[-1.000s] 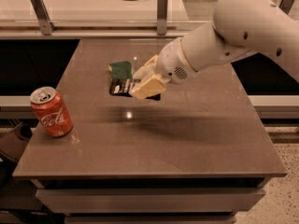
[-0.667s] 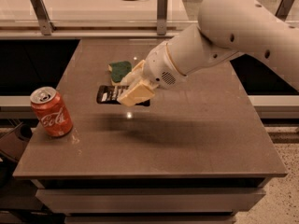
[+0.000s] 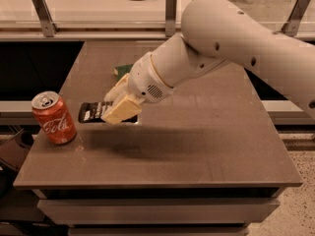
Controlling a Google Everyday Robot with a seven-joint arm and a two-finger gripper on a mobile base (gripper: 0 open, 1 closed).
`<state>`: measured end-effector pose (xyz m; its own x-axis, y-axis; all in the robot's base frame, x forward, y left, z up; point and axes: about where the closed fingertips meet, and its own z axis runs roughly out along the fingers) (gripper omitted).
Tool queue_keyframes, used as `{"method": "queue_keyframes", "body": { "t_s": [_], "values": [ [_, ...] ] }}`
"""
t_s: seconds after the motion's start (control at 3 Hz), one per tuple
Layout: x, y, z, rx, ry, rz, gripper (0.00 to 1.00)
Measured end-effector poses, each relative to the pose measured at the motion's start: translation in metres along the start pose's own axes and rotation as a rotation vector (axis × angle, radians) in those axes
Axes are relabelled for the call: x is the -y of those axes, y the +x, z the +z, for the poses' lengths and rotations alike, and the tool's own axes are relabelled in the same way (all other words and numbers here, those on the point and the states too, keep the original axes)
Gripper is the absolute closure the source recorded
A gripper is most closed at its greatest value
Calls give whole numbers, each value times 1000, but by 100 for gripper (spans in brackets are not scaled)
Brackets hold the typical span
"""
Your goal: Move rxbar chocolate near coke can
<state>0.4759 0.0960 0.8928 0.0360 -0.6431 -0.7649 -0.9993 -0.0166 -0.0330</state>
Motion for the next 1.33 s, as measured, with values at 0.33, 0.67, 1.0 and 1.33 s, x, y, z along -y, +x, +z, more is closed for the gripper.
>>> {"method": "queue_keyframes", "body": {
  "t_s": [0.33,0.67,1.0,1.33],
  "values": [
    [-1,-2,0,-2,0,-4,83],
    [-3,-4,0,-3,-1,-8,59],
    [-4,-5,1,-4,-2,-12,38],
    [-6,-7,1,-5,-2,-16,13]
  ]
}}
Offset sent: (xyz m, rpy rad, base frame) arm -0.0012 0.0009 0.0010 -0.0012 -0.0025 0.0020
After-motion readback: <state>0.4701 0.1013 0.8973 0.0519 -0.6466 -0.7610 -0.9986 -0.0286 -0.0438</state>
